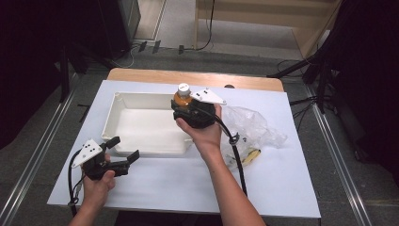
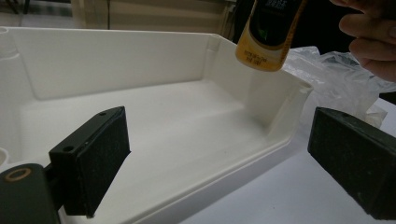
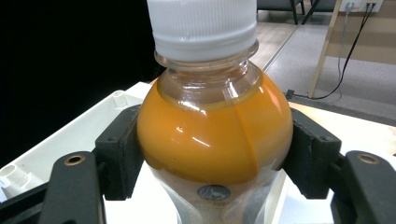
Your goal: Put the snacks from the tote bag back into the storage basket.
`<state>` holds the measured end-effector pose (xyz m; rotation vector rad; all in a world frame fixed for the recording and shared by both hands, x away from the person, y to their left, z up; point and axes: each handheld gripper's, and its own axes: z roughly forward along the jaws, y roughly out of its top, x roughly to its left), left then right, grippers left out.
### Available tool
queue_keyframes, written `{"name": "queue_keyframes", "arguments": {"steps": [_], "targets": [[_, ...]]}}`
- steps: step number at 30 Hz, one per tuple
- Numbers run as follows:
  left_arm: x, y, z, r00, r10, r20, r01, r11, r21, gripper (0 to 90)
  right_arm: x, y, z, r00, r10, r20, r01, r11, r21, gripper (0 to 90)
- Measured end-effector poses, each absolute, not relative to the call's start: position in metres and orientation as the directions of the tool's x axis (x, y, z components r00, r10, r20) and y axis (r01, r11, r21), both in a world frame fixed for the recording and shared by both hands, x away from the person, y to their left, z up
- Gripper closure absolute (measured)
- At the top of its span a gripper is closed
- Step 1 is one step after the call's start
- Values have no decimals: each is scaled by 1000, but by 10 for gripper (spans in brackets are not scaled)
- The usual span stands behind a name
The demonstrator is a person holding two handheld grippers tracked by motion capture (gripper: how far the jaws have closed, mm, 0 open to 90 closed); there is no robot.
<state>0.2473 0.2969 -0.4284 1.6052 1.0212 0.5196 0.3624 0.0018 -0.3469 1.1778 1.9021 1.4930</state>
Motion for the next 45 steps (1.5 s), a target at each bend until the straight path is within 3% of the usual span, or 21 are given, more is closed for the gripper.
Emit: {"name": "queue_keyframes", "arguments": {"steps": [45], "targets": [[247,299,-428,526,832,-176,341,-16,940,53,365,4,-379,-532,833,150,384,80,920,307]]}}
